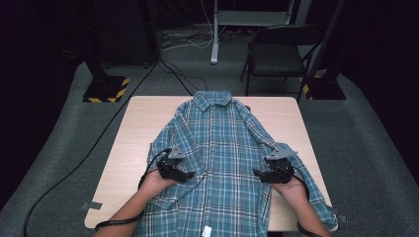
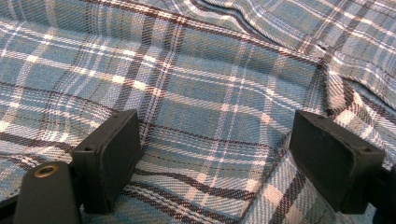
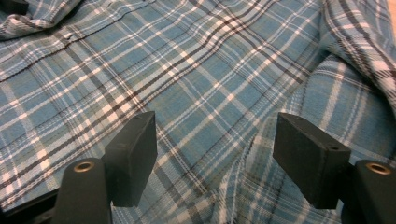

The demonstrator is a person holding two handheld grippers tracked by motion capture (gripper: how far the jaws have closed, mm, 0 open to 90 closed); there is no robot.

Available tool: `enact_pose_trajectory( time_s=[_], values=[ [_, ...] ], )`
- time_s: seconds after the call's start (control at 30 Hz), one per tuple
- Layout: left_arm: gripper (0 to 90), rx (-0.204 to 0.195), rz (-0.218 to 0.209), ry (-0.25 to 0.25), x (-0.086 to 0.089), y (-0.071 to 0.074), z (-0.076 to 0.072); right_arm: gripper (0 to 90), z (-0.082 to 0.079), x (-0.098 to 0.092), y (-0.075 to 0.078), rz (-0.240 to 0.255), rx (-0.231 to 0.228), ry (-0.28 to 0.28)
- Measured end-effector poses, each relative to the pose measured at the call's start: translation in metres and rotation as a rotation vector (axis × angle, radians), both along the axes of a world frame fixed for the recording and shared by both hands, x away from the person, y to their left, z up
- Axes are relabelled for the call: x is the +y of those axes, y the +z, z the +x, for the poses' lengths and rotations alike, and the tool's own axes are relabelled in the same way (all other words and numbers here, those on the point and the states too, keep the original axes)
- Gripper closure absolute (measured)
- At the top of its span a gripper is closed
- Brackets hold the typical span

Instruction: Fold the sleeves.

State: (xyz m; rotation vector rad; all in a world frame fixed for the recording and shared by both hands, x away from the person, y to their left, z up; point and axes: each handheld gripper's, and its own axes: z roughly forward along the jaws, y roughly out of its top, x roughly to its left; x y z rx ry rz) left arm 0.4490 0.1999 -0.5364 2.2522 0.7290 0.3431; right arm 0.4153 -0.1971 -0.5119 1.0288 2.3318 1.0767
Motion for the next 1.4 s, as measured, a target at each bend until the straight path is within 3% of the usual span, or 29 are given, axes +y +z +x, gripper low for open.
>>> enact_pose_trajectory(
  time_s=[0.33,0.83,1.4],
  values=[
    [15.9,0.000,0.000,0.000,0.000,0.000,0.000,29.7,0.000,-0.011,0.003,-0.006,-0.013,-0.032],
    [15.6,0.002,0.001,0.001,0.000,0.000,0.000,32.3,0.003,-0.044,0.001,0.008,0.009,-0.129],
    [14.8,0.004,0.008,-0.005,0.000,0.000,0.002,37.1,0.002,-0.064,-0.002,-0.032,0.032,-0.184]
  ],
)
